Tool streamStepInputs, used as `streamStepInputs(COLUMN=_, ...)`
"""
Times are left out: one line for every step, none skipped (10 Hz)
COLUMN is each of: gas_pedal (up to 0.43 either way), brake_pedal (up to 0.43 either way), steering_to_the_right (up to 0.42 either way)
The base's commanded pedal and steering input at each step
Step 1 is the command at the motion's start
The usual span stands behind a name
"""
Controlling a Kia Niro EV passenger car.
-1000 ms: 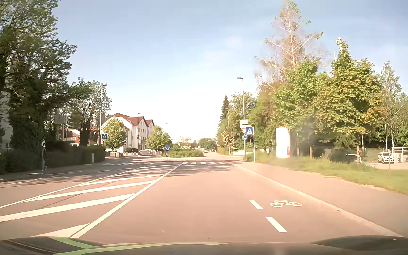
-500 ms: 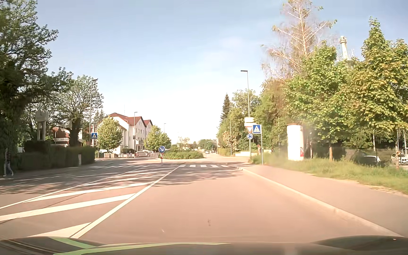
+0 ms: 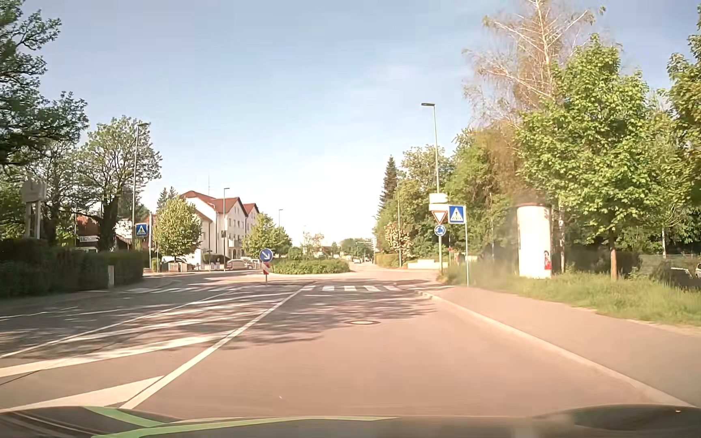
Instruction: Follow the waypoints while adhering to traffic rules and regulations
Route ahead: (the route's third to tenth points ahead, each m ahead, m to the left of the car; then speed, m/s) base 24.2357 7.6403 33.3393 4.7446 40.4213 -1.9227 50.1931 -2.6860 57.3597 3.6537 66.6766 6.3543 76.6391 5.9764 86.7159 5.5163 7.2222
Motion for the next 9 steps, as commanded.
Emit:
streamStepInputs(gas_pedal=0.000, brake_pedal=0.000, steering_to_the_right=0.000)
streamStepInputs(gas_pedal=0.000, brake_pedal=0.000, steering_to_the_right=0.000)
streamStepInputs(gas_pedal=0.000, brake_pedal=0.000, steering_to_the_right=0.000)
streamStepInputs(gas_pedal=0.000, brake_pedal=0.000, steering_to_the_right=0.000)
streamStepInputs(gas_pedal=0.000, brake_pedal=0.000, steering_to_the_right=0.000)
streamStepInputs(gas_pedal=0.000, brake_pedal=0.000, steering_to_the_right=0.000)
streamStepInputs(gas_pedal=0.000, brake_pedal=0.000, steering_to_the_right=0.000)
streamStepInputs(gas_pedal=0.000, brake_pedal=0.000, steering_to_the_right=0.000)
streamStepInputs(gas_pedal=0.000, brake_pedal=0.000, steering_to_the_right=0.000)
